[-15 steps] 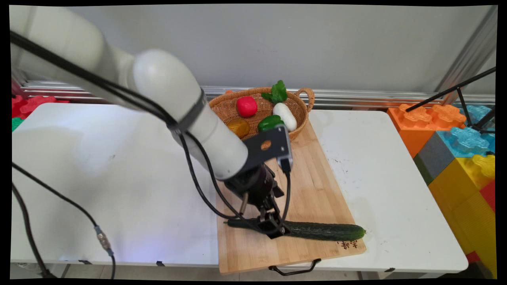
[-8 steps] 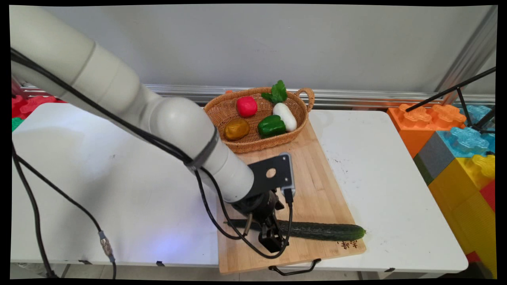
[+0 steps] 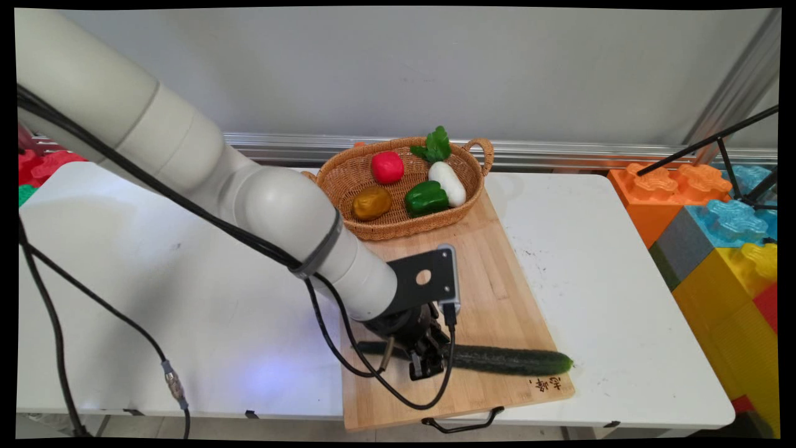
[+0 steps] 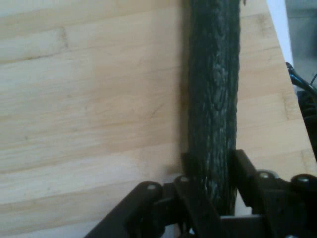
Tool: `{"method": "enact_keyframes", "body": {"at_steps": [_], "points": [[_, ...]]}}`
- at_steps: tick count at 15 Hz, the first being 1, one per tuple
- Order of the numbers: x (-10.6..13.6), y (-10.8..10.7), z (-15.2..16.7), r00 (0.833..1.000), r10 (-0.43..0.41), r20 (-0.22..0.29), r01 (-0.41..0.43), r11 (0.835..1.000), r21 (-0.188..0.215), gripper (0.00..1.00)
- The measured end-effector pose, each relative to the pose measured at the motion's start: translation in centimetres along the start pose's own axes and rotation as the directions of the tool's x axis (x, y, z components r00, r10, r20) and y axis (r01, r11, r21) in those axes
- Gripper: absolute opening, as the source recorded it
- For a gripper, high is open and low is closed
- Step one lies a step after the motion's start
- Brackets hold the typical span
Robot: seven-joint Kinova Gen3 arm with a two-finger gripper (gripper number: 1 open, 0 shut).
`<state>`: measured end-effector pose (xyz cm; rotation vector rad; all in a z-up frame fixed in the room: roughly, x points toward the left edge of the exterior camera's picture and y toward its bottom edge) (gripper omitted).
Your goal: Place the picked object in the vegetable basket
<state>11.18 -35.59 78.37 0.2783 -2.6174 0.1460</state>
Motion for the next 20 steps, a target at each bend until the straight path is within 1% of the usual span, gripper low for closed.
{"method": "enact_keyframes", "body": {"at_steps": [4,11,16,18,20], "points": [[0.1,-0.3,-2.5,1.0,0.008,-0.008,-0.008,1.0,0.003,0.0],[-0.3,-0.7,-6.8,0.999,0.025,-0.022,-0.025,1.0,-0.016,0.0],[-0.4,-1.2,-8.1,0.999,0.025,-0.037,-0.026,0.999,-0.023,0.0],[-0.2,-1.8,-8.6,0.999,0.02,-0.043,-0.021,1.0,-0.017,0.0],[0.1,-3.0,-9.2,0.999,0.008,-0.049,-0.008,1.0,-0.002,0.0]]}}
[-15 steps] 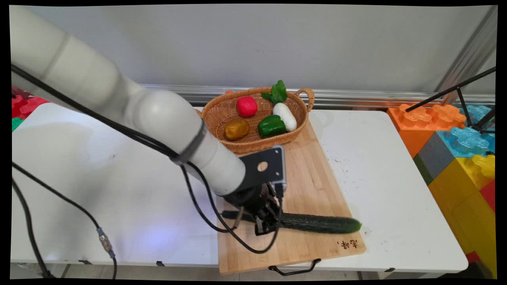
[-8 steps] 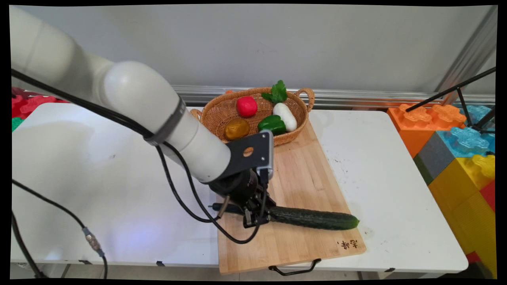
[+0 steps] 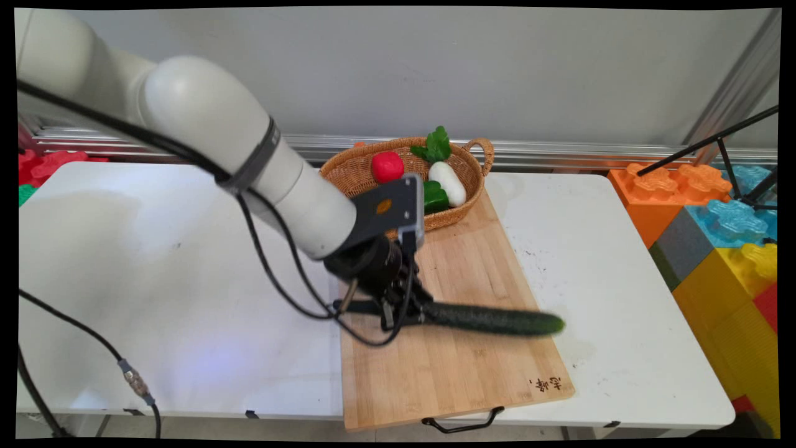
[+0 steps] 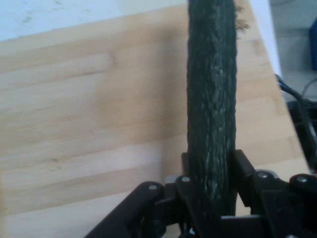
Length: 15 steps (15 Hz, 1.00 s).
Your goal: Place the picked object in the vegetable basket
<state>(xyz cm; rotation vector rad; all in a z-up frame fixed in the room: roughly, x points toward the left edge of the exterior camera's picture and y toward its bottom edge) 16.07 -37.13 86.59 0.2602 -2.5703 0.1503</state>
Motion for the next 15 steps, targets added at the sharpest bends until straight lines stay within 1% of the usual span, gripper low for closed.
{"method": "enact_keyframes", "body": {"at_steps": [3,5,6,7,8,11,12,14,15], "points": [[0.6,-2.6,-0.9,0.999,-0.033,-0.012,0.033,0.999,0.042,0.0],[1.1,-5.5,-1.7,0.997,-0.073,-0.026,0.076,0.993,0.095,0.0],[1.1,-6.4,-1.9,0.996,-0.089,-0.03,0.092,0.989,0.113,0.0],[1.0,-7.9,-2.2,0.993,-0.115,-0.034,0.118,0.983,0.141,0.0],[0.7,-9.6,-2.5,0.988,-0.149,-0.038,0.153,0.973,0.172,0.0],[-0.3,-14.5,-2.8,0.973,-0.224,-0.047,0.229,0.943,0.241,0.0],[-0.6,-16.1,-2.8,0.968,-0.246,-0.052,0.251,0.933,0.257,0.0],[-1.2,-18.8,-2.4,0.959,-0.277,-0.062,0.283,0.918,0.277,0.0],[-1.4,-19.9,-2.1,0.956,-0.286,-0.066,0.293,0.914,0.281,0.0]]}}
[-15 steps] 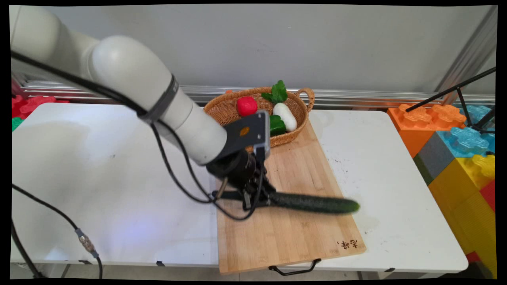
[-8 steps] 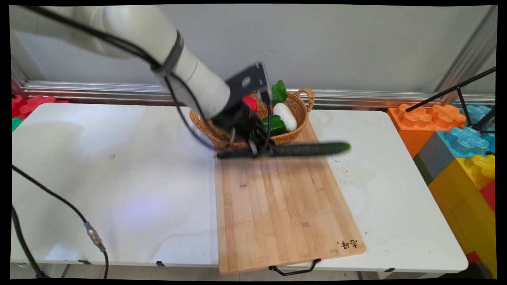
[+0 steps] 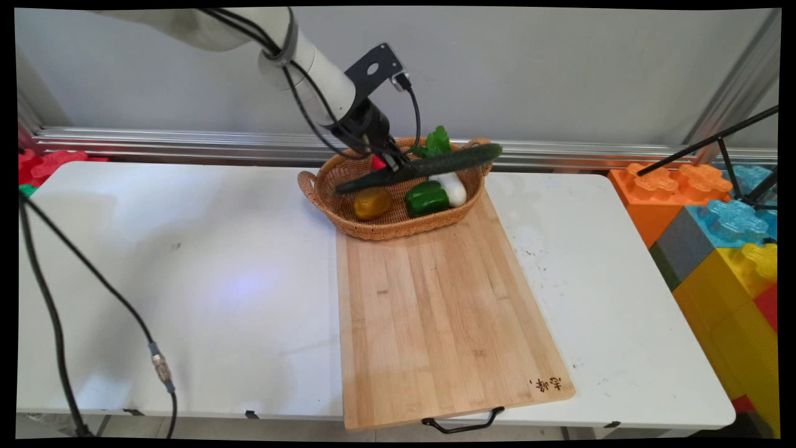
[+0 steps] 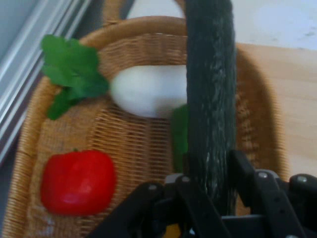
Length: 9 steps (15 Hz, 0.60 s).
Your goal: Place the picked object in the vegetable basket
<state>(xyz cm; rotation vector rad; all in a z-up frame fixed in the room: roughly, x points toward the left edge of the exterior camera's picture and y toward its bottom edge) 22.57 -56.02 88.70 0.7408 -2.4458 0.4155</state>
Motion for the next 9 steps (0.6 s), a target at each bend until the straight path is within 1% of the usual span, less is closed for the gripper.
{"method": "enact_keyframes", "body": {"at_steps": [2,3,6,9], "points": [[0.2,-1.9,1.5,1.0,-0.007,-0.002,0.007,1.0,0.001,0.0],[0.2,-2.7,2.3,1.0,0.001,-0.001,-0.001,1.0,-0.004,0.0],[0.4,-4.1,4.3,0.999,0.053,-0.006,-0.053,0.998,-0.028,0.0],[0.6,-5.3,5.6,0.994,0.106,-0.008,-0.106,0.994,-0.037,0.0]]}}
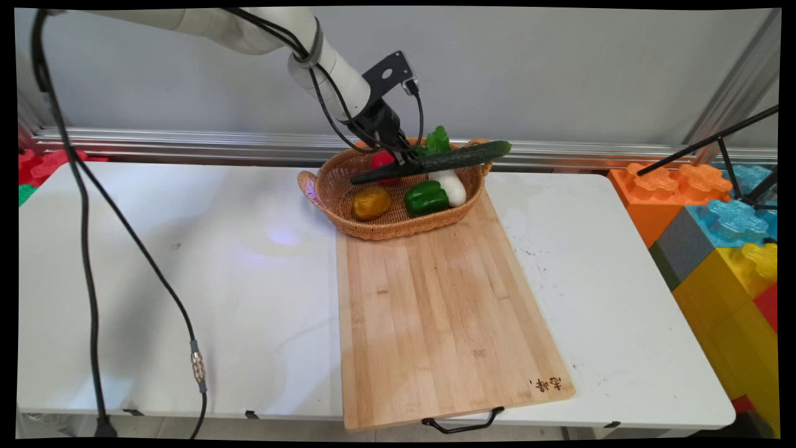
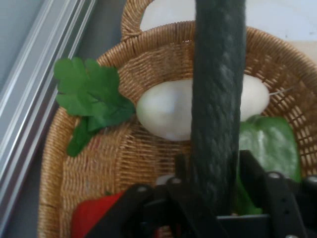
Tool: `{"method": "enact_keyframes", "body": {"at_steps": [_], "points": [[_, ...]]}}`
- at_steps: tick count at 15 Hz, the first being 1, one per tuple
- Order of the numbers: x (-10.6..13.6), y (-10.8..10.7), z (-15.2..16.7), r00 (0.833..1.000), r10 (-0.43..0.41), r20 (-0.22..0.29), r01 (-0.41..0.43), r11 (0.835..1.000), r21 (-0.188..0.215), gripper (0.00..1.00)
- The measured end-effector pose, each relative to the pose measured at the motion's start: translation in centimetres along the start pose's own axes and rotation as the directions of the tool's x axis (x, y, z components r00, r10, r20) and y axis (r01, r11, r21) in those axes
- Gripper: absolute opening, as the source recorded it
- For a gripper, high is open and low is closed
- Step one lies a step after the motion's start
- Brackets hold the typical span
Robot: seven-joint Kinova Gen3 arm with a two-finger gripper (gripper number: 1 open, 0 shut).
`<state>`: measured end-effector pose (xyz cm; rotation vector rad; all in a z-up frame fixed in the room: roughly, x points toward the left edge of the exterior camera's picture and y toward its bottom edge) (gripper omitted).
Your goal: Place the picked object in the vegetable basket
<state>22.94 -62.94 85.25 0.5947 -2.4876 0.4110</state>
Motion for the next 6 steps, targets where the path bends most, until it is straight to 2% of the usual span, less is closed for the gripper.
{"method": "enact_keyframes", "body": {"at_steps": [1,6], "points": [[0.0,-0.4,0.3,1.0,0.022,0.0,-0.022,1.0,-0.003,1.0],[-0.2,-1.7,0.9,0.998,0.07,0.004,-0.07,0.998,-0.003,1.0]]}}
